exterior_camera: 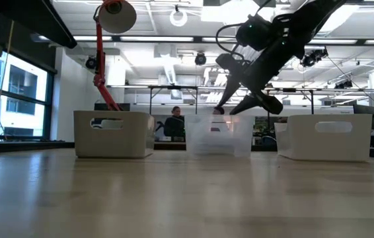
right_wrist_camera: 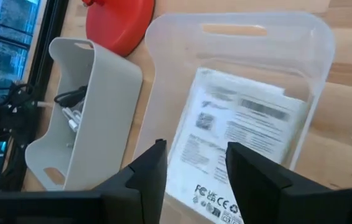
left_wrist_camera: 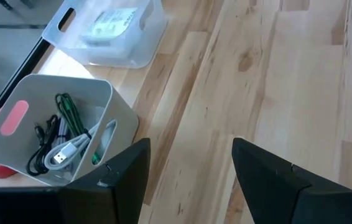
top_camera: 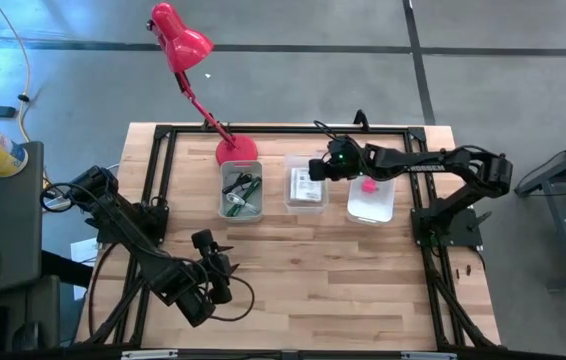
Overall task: Pick and place items into bin
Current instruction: Return to Home Position
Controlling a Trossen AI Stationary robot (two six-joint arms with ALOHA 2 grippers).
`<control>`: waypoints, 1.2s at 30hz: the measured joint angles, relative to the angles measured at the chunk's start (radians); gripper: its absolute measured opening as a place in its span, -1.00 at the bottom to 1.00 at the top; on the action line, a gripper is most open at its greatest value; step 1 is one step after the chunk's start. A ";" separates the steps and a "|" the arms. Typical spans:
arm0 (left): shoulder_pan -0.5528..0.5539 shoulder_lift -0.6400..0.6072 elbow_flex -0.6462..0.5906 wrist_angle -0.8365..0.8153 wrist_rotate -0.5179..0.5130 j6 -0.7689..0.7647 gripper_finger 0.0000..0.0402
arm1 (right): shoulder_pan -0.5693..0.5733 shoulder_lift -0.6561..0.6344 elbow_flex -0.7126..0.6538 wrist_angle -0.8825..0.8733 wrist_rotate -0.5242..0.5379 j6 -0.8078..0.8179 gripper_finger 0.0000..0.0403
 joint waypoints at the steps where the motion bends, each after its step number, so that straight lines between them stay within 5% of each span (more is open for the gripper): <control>1: 0.000 0.000 0.000 0.000 0.000 0.000 0.08 | 0.000 0.000 0.000 0.000 -0.004 -0.002 -0.23; 12: 0.000 0.000 0.000 0.000 -0.003 0.000 0.08 | 0.001 -0.018 0.000 0.010 -0.093 -0.071 -0.30; 20: 0.001 0.000 0.037 -0.024 -0.077 0.015 0.08 | 0.018 -0.192 0.000 0.012 -0.063 -0.241 -0.27; 30: 0.054 0.000 0.213 -0.127 -0.314 0.627 0.08 | 0.044 -0.491 0.000 -0.086 -0.054 -0.464 -0.28; 36: 0.098 -0.001 0.297 -0.120 -0.412 0.754 0.08 | 0.099 -0.659 0.000 -0.167 0.031 -0.651 -0.25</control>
